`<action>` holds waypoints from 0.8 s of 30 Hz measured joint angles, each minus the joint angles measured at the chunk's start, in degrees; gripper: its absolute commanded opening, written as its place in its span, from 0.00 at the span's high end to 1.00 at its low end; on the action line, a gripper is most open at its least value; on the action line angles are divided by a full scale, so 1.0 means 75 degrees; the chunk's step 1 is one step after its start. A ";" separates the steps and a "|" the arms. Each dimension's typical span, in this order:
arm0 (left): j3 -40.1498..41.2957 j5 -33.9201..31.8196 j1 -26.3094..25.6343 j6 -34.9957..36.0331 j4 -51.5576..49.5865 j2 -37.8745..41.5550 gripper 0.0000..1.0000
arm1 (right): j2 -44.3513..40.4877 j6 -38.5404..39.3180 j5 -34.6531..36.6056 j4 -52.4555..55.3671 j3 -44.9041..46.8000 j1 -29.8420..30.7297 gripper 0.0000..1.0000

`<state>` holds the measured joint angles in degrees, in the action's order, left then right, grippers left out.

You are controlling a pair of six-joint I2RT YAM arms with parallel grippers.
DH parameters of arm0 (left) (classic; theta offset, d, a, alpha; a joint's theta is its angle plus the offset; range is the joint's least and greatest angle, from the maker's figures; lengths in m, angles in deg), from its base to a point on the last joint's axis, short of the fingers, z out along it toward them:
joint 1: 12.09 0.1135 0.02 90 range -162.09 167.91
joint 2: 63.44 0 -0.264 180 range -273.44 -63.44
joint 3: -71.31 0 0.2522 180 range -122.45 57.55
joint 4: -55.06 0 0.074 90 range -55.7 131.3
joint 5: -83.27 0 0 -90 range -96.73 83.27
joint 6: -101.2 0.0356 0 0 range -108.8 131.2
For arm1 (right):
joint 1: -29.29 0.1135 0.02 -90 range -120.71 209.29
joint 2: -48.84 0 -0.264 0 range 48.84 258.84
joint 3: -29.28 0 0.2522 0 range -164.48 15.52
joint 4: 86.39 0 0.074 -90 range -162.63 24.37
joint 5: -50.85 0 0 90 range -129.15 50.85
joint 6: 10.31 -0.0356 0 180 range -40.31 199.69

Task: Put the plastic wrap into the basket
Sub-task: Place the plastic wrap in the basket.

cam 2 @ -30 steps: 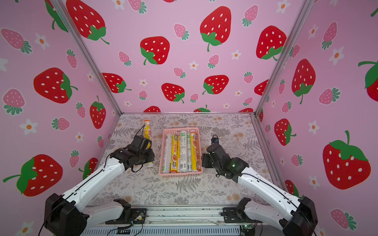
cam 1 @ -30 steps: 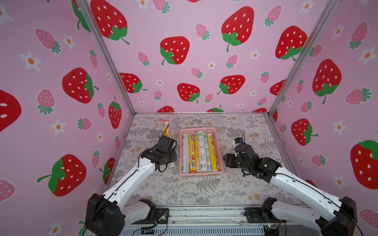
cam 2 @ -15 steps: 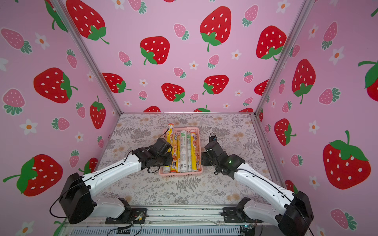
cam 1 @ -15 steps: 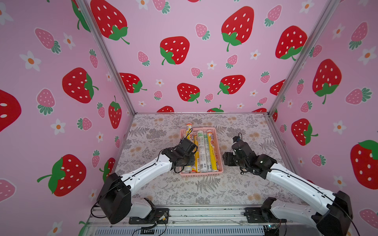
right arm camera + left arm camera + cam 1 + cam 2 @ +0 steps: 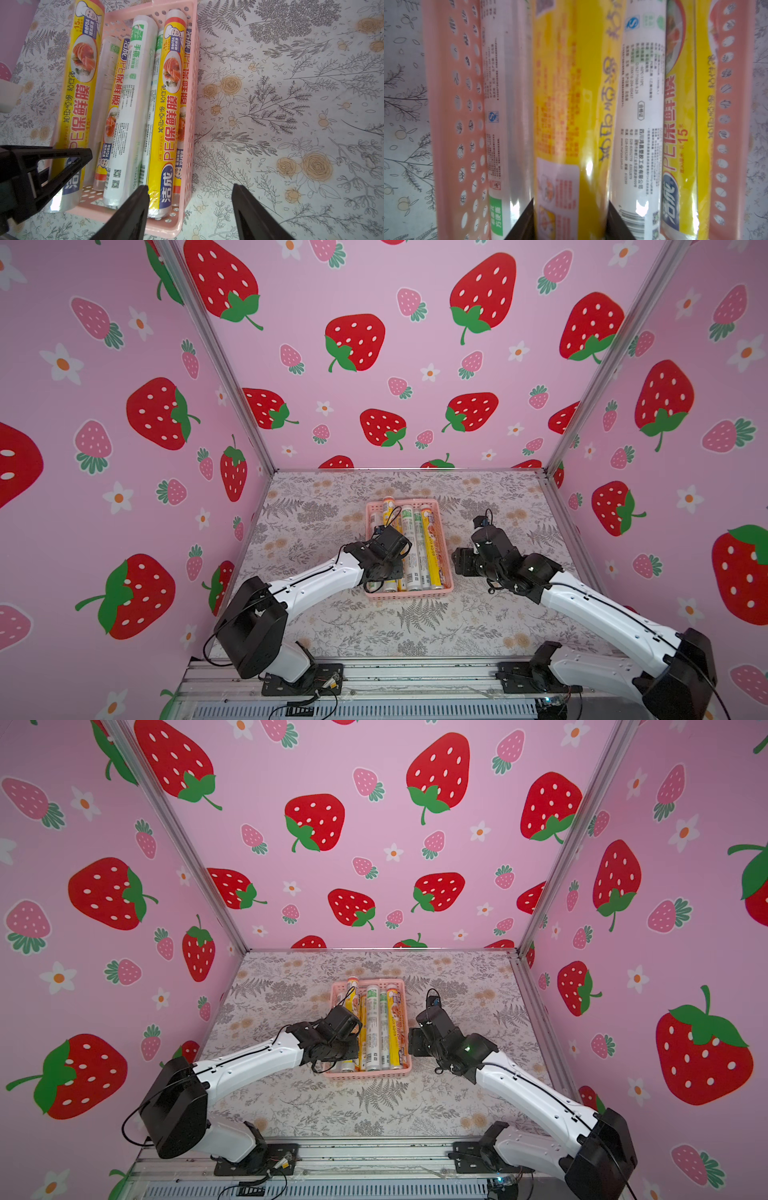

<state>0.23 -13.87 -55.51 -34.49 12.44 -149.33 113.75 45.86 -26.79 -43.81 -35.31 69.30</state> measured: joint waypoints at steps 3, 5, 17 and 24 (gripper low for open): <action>0.0041 -0.0012 -0.0006 -0.0085 0.0061 -0.0026 0.53 | 0.0108 0.0006 -0.0003 -0.0003 0.0000 -0.0015 0.32; 0.0047 -0.0029 -0.0006 -0.0108 0.0064 -0.0032 0.52 | 0.0160 0.0006 -0.0006 -0.0006 0.0000 -0.0026 0.32; 0.0058 -0.0032 -0.0099 -0.0099 0.0032 -0.0111 0.39 | 0.0189 0.0003 -0.0061 -0.0073 0.0000 -0.0026 0.32; 0.0055 -0.0117 -0.0099 0.0020 -0.0254 0.0096 0.27 | 0.0189 0.0006 -0.0082 -0.0184 0.0006 -0.0026 0.27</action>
<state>0.65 -14.74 -56.26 -34.34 10.54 -148.61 115.17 45.91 -27.40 -45.19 -35.27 69.10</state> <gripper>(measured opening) 0.721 0.706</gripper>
